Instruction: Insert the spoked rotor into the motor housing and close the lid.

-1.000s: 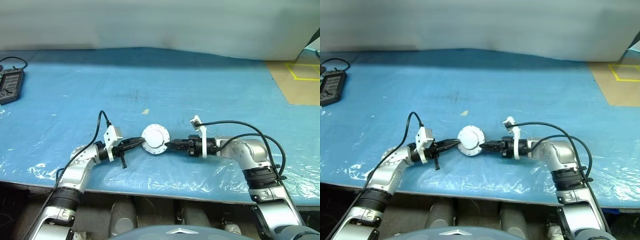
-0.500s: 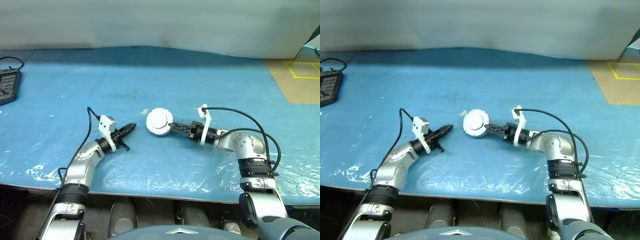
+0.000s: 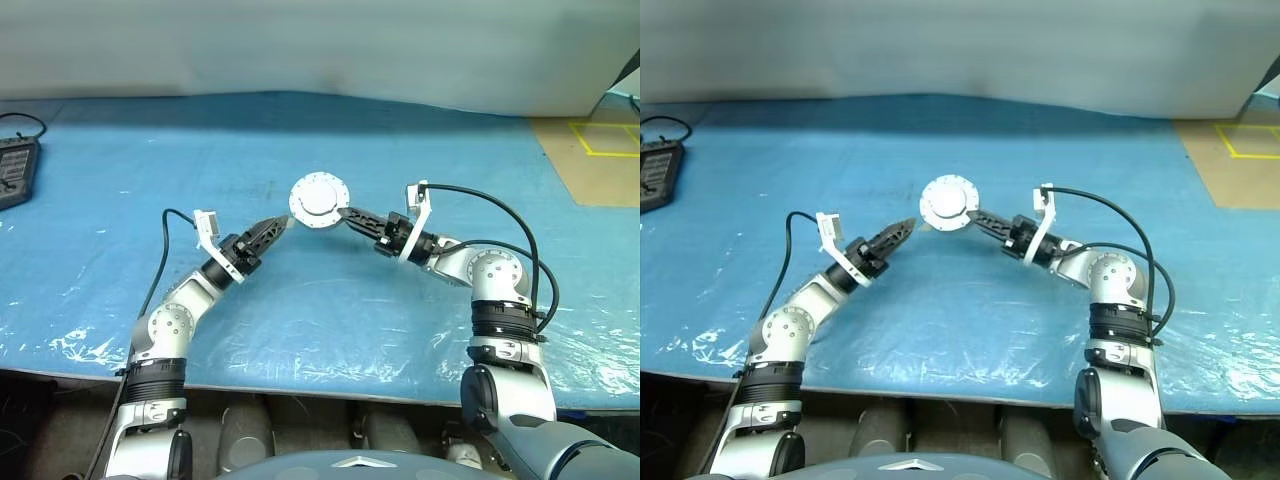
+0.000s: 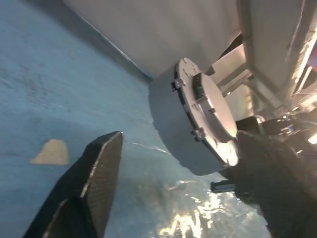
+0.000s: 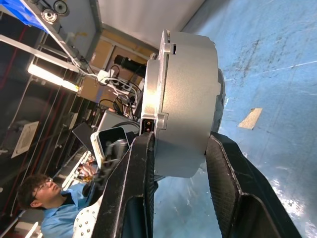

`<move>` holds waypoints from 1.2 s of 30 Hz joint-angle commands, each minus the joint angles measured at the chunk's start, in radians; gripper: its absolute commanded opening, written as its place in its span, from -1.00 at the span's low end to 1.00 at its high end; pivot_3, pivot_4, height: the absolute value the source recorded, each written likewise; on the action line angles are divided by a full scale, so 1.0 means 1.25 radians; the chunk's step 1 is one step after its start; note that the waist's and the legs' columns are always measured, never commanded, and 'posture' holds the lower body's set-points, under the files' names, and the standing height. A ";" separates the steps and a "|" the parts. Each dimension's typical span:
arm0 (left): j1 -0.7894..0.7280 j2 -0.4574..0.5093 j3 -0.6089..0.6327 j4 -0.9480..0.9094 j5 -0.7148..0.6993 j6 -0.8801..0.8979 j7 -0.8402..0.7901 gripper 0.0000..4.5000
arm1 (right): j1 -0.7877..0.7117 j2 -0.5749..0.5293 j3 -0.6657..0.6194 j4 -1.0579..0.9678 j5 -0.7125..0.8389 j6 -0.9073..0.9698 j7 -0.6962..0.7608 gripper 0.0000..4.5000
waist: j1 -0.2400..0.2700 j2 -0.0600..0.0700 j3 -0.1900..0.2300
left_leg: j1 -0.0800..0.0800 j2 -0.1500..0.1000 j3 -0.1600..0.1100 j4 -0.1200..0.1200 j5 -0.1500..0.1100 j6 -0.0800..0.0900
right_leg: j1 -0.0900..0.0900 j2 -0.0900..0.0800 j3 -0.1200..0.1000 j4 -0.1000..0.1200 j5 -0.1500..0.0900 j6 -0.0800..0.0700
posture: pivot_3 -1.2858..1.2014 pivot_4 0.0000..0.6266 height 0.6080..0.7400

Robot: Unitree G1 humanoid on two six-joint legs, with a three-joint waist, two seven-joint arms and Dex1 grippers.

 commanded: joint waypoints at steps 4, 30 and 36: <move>-0.001 -0.012 0.033 -0.059 -0.134 0.105 0.027 0.99 | -0.025 0.009 0.005 -0.077 0.068 0.014 0.025 -0.49 | 0.000 0.000 0.000 | 0.000 0.000 0.000 0.000 0.000 0.000 | 0.000 0.000 0.000 0.000 0.000 0.000 | 0.03 -0.52 1.00; -0.014 -0.039 0.000 -0.049 -0.112 0.065 -0.040 0.21 | 0.005 0.007 0.122 -0.144 0.058 0.008 0.038 -0.49 | 0.001 -0.001 0.000 | 0.000 0.000 -0.001 0.000 0.000 0.000 | 0.001 0.000 -0.001 0.000 0.000 0.001 | 0.03 -0.52 1.00; -0.027 -0.057 0.023 -0.014 -0.077 0.011 0.012 0.20 | -0.021 0.024 0.112 -0.081 0.025 -0.041 0.003 -0.49 | 0.001 -0.001 0.000 | 0.000 0.000 -0.001 0.001 0.000 0.000 | 0.001 0.000 -0.001 0.000 0.000 0.001 | 0.03 -0.52 1.00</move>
